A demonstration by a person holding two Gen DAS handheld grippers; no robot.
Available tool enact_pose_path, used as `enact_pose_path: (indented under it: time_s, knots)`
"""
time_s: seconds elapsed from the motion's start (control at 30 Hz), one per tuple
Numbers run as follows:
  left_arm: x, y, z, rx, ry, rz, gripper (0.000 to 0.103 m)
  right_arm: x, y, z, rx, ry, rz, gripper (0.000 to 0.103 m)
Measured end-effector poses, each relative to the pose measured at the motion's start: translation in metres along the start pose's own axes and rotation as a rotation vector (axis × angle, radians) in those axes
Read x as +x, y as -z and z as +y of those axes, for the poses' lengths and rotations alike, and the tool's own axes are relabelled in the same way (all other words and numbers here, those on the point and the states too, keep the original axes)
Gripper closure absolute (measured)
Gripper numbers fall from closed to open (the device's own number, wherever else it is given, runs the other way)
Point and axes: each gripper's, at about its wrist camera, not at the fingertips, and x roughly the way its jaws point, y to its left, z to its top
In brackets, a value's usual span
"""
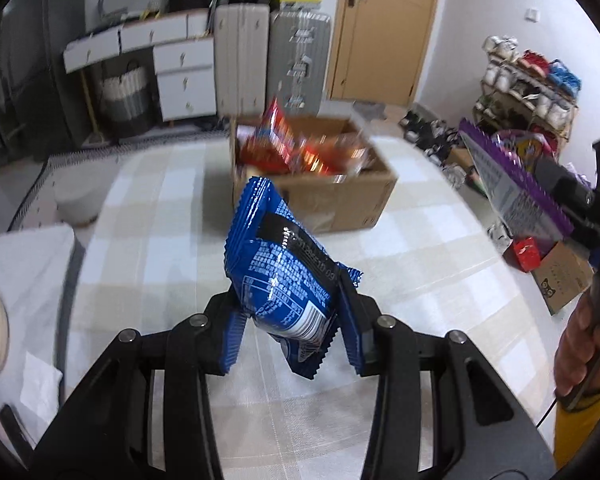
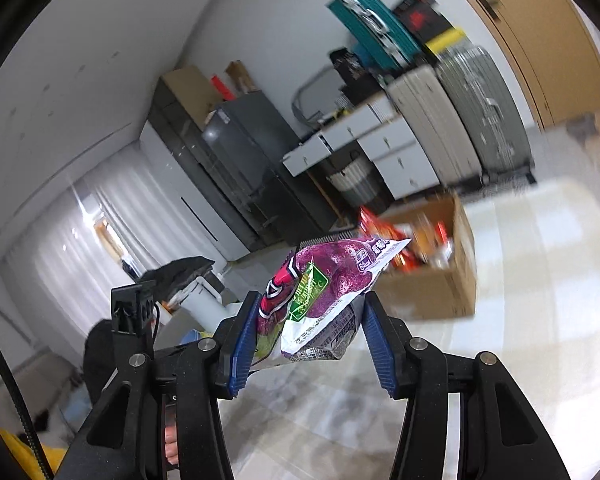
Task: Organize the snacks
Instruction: 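Lift and carry the blue biscuit pack and purple snack bag over the box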
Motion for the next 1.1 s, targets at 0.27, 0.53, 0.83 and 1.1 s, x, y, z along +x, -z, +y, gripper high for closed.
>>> enact_pose_path:
  time_s: [0.27,0.53,0.83,1.1]
  knots:
    - [-0.092,-0.042,-0.013,0.034,0.026,-0.168,0.065,-0.022,-0.061,0.075,-0.121,0.004,-0.006,0.052]
    - [-0.133,-0.031,-0.005,0.009,0.063,-0.177,0.065,-0.008,-0.037,0.082,-0.086,-0.036,0.029,0.052]
    - [-0.103,0.010,0.017,-0.043,0.069,-0.106,0.065,0.010,0.021,0.052,-0.012,-0.049,0.068,0.052]
    - [-0.075,-0.003,0.015,-0.021,0.064,-0.105,0.065,0.007,-0.003,0.055,-0.061,-0.025,0.069,0.052]
